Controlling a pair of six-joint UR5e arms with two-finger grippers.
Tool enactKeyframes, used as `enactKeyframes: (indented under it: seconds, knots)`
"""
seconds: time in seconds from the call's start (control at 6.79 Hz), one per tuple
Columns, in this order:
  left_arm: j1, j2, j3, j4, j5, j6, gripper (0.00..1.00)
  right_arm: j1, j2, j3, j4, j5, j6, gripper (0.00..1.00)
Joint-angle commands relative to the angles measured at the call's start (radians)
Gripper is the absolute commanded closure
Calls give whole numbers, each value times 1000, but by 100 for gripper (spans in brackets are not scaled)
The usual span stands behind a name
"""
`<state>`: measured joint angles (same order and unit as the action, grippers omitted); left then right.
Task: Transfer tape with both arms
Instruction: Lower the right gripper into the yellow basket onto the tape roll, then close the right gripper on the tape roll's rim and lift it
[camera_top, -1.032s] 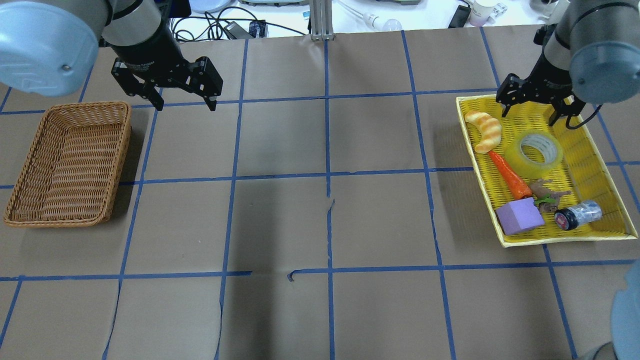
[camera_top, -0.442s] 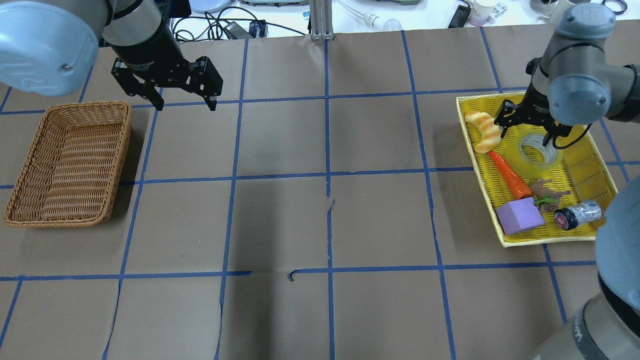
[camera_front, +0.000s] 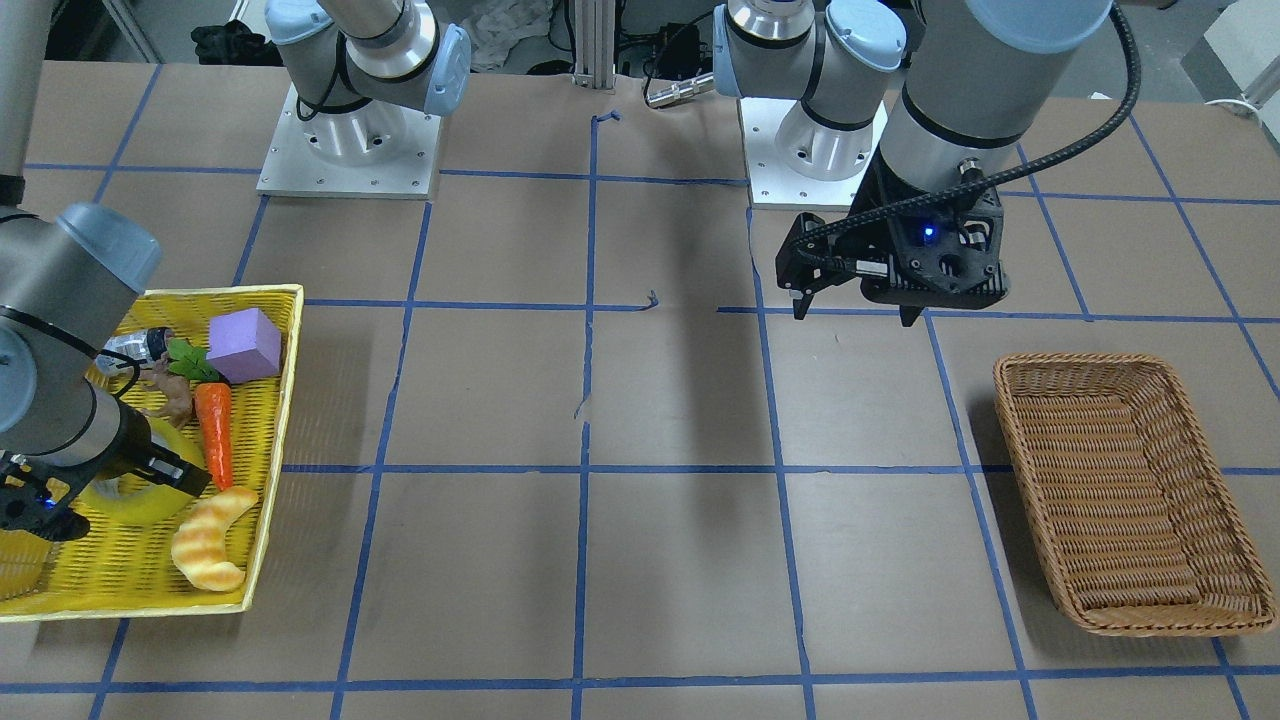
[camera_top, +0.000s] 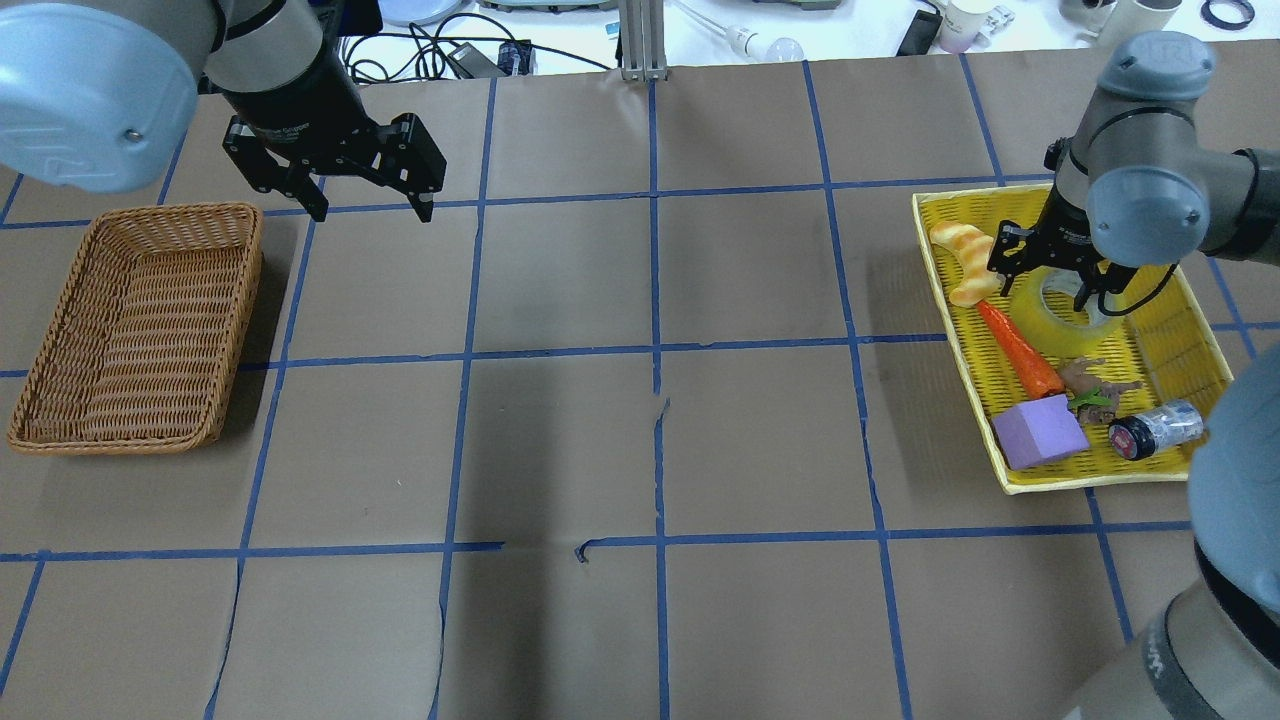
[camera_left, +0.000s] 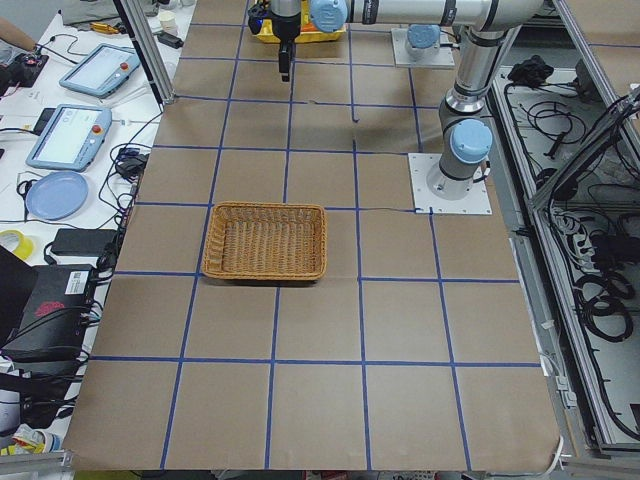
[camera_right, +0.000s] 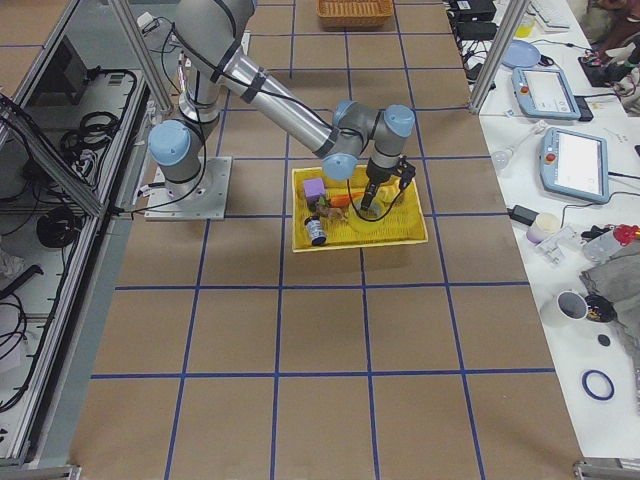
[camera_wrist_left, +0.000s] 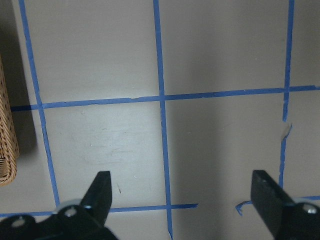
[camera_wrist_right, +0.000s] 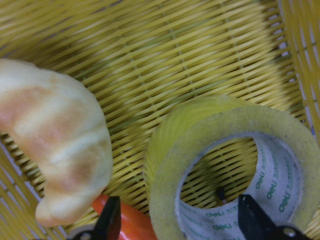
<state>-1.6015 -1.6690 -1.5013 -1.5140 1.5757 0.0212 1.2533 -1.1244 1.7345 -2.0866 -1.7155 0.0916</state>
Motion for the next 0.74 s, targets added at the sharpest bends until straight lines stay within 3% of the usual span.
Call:
enactKeyframes:
  seconds: [0.0, 0.15, 0.59]
  knots:
    - [0, 0, 1, 0, 1, 2, 0, 0, 8, -6, -6, -4, 5, 83]
    - [0, 0, 1, 0, 1, 2, 0, 0, 5, -9, -4, -1, 4, 100]
    - [0, 0, 1, -2, 4, 2, 0, 0, -52, -77, 31, 5, -9, 100]
